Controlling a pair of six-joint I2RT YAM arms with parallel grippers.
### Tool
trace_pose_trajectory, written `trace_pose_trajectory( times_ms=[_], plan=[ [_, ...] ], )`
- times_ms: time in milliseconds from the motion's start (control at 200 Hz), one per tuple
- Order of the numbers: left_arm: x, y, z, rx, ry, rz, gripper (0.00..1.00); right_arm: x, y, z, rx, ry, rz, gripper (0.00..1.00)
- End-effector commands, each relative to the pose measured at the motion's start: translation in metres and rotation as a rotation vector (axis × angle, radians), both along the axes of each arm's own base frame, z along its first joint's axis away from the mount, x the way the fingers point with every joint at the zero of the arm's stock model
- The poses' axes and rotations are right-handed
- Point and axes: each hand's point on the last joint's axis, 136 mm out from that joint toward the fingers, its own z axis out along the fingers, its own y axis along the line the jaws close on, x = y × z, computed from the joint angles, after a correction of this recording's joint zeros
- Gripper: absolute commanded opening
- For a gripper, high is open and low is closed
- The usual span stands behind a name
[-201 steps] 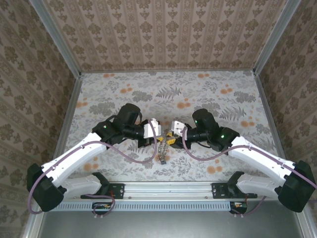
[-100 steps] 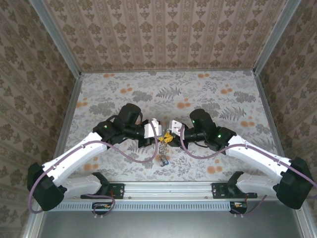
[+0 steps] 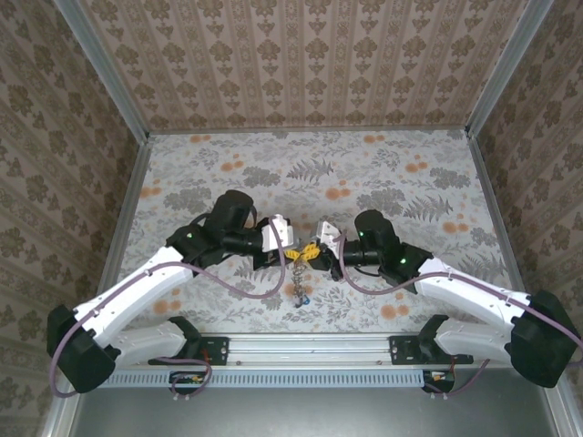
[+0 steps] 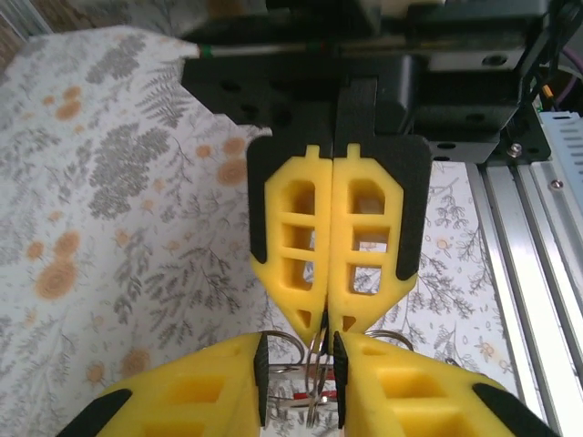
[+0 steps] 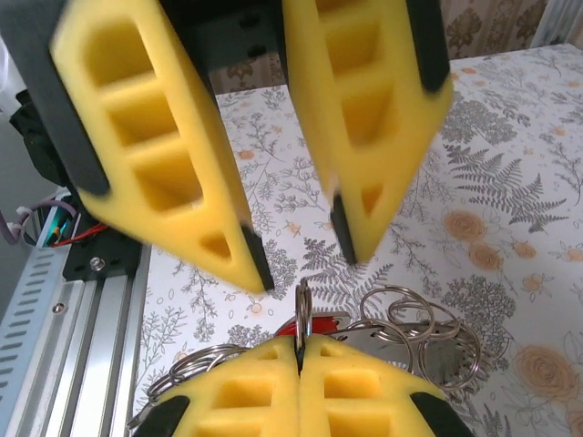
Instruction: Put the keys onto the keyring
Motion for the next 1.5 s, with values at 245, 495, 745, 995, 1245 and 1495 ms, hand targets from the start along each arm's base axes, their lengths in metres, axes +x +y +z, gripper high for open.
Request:
trace_pose_trajectory(
  times_ms=[245, 495, 745, 995, 1245, 1495],
  plan=[
    [-0.004, 0.002, 0.001, -0.070, 0.051, -0.010, 0.31, 0.004, -0.003, 0.045, 0.165, -0.127, -0.035, 0.00],
    [-0.004, -0.006, 0.001, -0.085, 0.083, -0.044, 0.11, 0.004, -0.006, 0.051, 0.197, -0.155, -0.050, 0.00],
    [-0.001, -0.004, 0.003, -0.072, 0.066, -0.035, 0.00, -0.002, -0.008, 0.036, 0.107, -0.161, -0.019, 0.02],
    [-0.006, 0.003, 0.001, 0.000, 0.063, -0.057, 0.00, -0.001, -0.021, 0.017, -0.106, -0.224, 0.002, 0.29],
    [-0.004, 0.000, -0.004, 0.035, 0.082, -0.066, 0.00, -0.003, -0.007, 0.020, -0.147, -0.218, 0.075, 0.32],
    [-0.007, -0.004, 0.001, 0.019, 0.094, -0.086, 0.00, -0.002, 0.002, 0.019, -0.138, -0.196, 0.080, 0.23]
  ],
)
